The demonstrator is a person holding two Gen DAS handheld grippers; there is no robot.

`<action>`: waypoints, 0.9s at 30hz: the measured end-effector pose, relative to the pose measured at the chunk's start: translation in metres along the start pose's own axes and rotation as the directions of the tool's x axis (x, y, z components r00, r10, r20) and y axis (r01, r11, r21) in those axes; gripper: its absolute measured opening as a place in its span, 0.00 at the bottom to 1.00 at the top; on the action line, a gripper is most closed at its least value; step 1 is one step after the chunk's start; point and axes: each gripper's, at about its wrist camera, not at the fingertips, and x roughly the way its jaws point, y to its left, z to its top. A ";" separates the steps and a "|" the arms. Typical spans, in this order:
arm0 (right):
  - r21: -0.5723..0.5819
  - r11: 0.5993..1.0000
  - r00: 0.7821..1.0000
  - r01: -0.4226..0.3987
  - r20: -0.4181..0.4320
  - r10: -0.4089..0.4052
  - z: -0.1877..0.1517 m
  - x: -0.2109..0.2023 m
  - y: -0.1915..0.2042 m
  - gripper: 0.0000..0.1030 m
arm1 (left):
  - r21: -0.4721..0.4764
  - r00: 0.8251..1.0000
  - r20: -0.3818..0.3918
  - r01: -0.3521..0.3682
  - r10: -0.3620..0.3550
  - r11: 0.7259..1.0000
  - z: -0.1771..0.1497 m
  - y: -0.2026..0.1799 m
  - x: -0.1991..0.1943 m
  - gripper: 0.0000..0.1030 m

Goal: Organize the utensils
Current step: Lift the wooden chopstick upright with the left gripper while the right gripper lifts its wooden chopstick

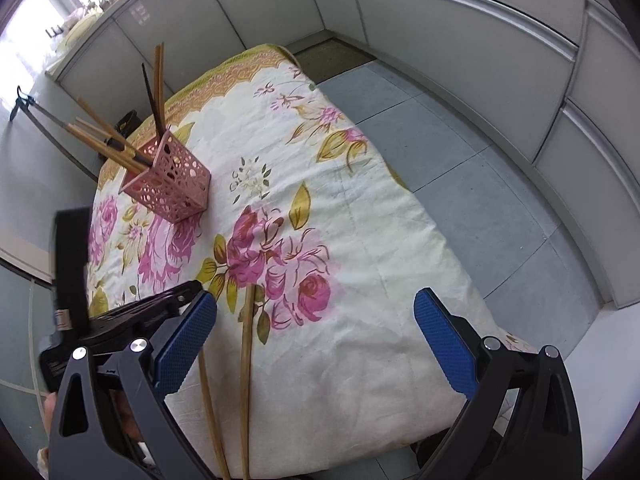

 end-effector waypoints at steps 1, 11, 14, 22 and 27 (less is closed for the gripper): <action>-0.024 1.000 1.000 0.018 -0.015 -0.019 -0.001 0.008 0.010 0.89 | -0.016 0.999 0.032 0.020 -0.020 1.000 -0.005 0.007 -0.014 0.03; -0.168 0.966 0.972 0.194 -0.096 -0.212 -0.016 0.073 0.081 0.62 | -0.037 0.970 0.239 0.050 -0.040 0.998 -0.020 0.043 -0.102 0.03; -0.173 0.958 0.963 0.230 -0.102 -0.249 -0.024 0.093 0.087 0.53 | -0.024 0.959 0.281 0.030 -0.022 0.999 -0.022 0.043 -0.118 0.03; -0.187 0.969 0.984 0.160 -0.049 -0.172 -0.032 0.073 0.082 0.07 | 0.008 0.875 0.478 0.086 -0.079 0.996 -0.019 0.029 -0.181 0.03; -0.191 0.974 0.985 0.124 0.145 -0.097 -0.033 0.013 0.071 0.08 | 0.026 0.786 0.613 0.081 -0.080 0.996 -0.014 0.012 -0.225 0.03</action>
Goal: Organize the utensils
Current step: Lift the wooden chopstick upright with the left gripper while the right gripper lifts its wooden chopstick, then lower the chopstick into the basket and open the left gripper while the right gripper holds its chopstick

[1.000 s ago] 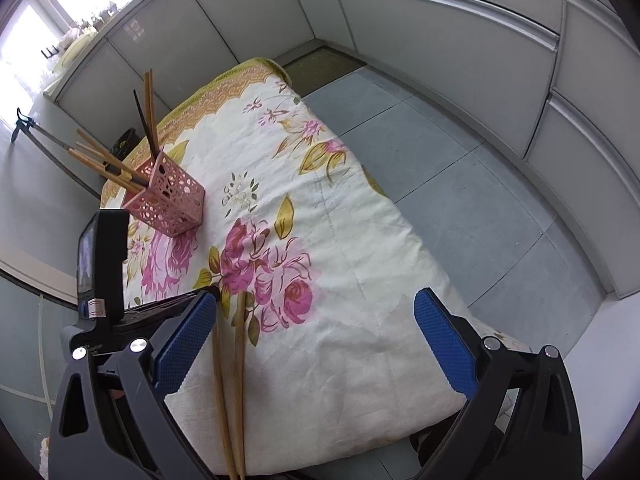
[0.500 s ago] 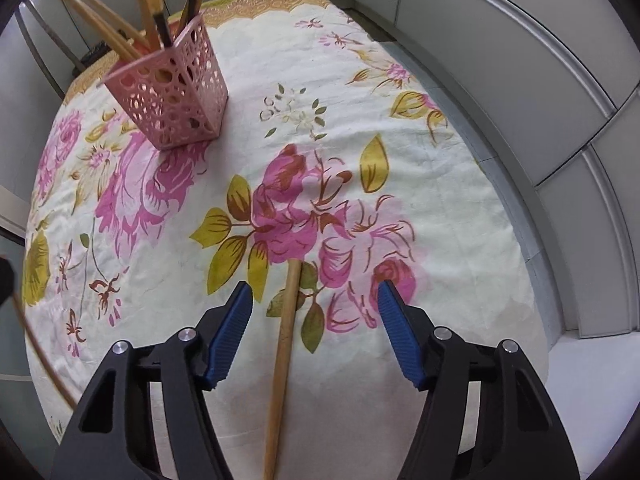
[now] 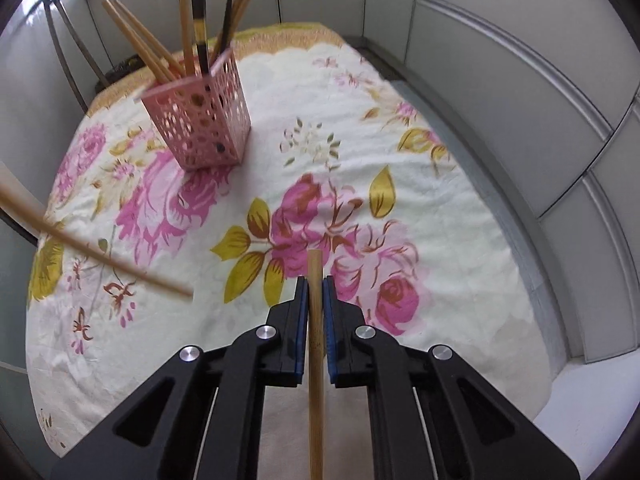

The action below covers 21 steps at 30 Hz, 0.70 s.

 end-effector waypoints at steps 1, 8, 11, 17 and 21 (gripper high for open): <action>0.003 1.000 0.999 -0.003 0.046 0.003 0.001 -0.013 -0.006 0.08 | 0.005 0.999 0.032 -0.004 0.004 1.000 0.007 -0.004 -0.005 0.03; 0.080 0.993 0.977 -0.091 0.199 0.073 0.022 -0.061 -0.047 0.08 | 0.060 0.988 0.147 -0.049 0.040 0.997 0.055 -0.029 -0.020 0.03; 0.103 0.985 0.965 -0.141 0.239 0.113 0.029 -0.072 -0.058 0.08 | 0.080 0.983 0.174 -0.075 0.060 0.994 0.074 -0.037 -0.021 0.03; 0.113 0.969 0.933 -0.221 0.314 0.177 0.030 -0.095 -0.070 0.08 | 0.099 0.973 0.201 -0.133 0.112 0.986 0.100 -0.045 -0.005 0.03; 0.115 0.962 0.923 -0.249 0.329 0.200 0.030 -0.100 -0.074 0.08 | 0.092 0.970 0.194 -0.165 0.145 0.982 0.108 -0.041 0.016 0.03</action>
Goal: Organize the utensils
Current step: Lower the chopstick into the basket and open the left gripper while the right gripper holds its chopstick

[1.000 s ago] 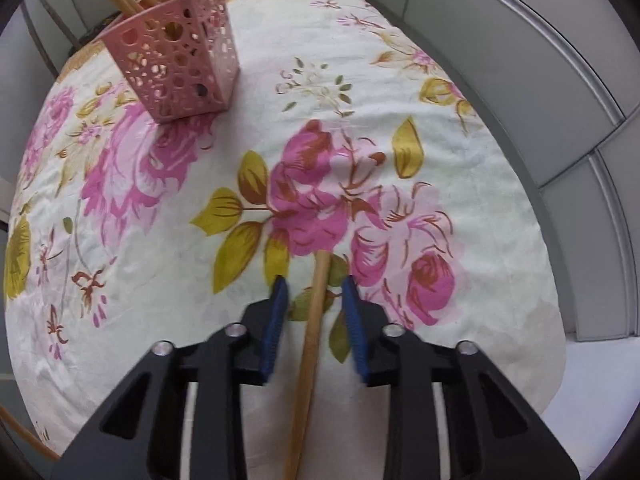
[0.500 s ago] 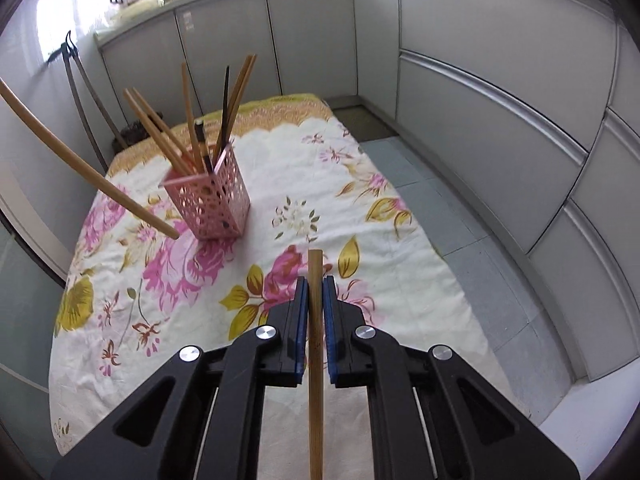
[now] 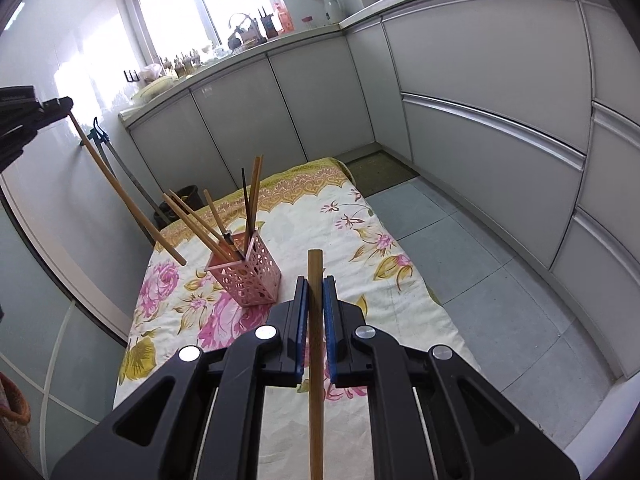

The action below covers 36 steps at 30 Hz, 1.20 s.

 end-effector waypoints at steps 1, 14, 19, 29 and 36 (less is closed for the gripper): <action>0.003 1.000 1.000 -0.004 0.000 0.004 0.001 0.000 -0.001 0.08 | -0.004 1.000 -0.006 -0.006 0.006 1.000 0.000 0.001 0.006 0.03; 0.019 1.000 1.000 -0.021 -0.003 0.021 0.004 0.001 -0.006 0.08 | -0.050 0.998 -0.062 -0.035 0.032 0.998 -0.015 0.014 0.062 0.03; 0.006 1.000 1.000 -0.020 0.005 0.020 0.004 -0.001 -0.004 0.08 | -0.056 0.998 -0.056 -0.043 0.040 0.997 -0.014 0.018 0.067 0.03; -0.001 0.999 0.998 -0.054 0.031 0.054 0.007 -0.009 0.003 0.08 | -0.026 0.991 -0.126 -0.055 0.051 0.998 -0.035 0.016 0.086 0.04; -0.024 0.997 0.996 -0.072 0.046 0.073 0.010 -0.014 0.018 0.08 | -0.030 0.993 -0.119 -0.030 0.026 0.999 -0.045 0.017 0.065 0.63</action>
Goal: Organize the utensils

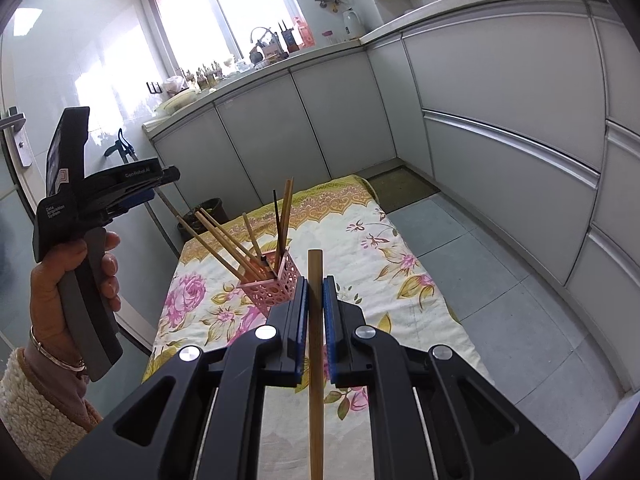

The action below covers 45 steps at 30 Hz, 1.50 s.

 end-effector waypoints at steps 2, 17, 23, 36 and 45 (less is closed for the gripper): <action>0.000 1.000 1.000 -0.005 0.004 0.005 0.002 -0.001 0.003 0.08 | 0.000 0.999 0.032 0.010 -0.010 1.000 0.000 -0.001 -0.013 0.67; -0.054 0.995 0.975 -0.087 0.201 0.096 0.096 -0.007 0.071 0.08 | -0.180 0.995 0.087 -0.031 0.048 0.983 -0.065 0.054 -0.095 0.93; -0.045 0.996 0.927 -0.077 0.366 0.088 0.128 0.021 0.101 0.08 | -0.173 0.990 0.061 -0.116 0.129 0.978 -0.088 0.074 -0.090 0.93; -0.047 0.994 0.912 0.099 0.405 -0.072 0.102 0.131 0.107 0.08 | -0.227 0.993 0.003 -0.114 0.118 0.967 -0.099 0.114 -0.070 0.92; -0.073 0.992 0.918 0.102 0.392 -0.065 0.078 0.146 0.109 0.18 | -0.227 0.991 0.002 -0.133 0.137 0.965 -0.100 0.116 -0.070 0.92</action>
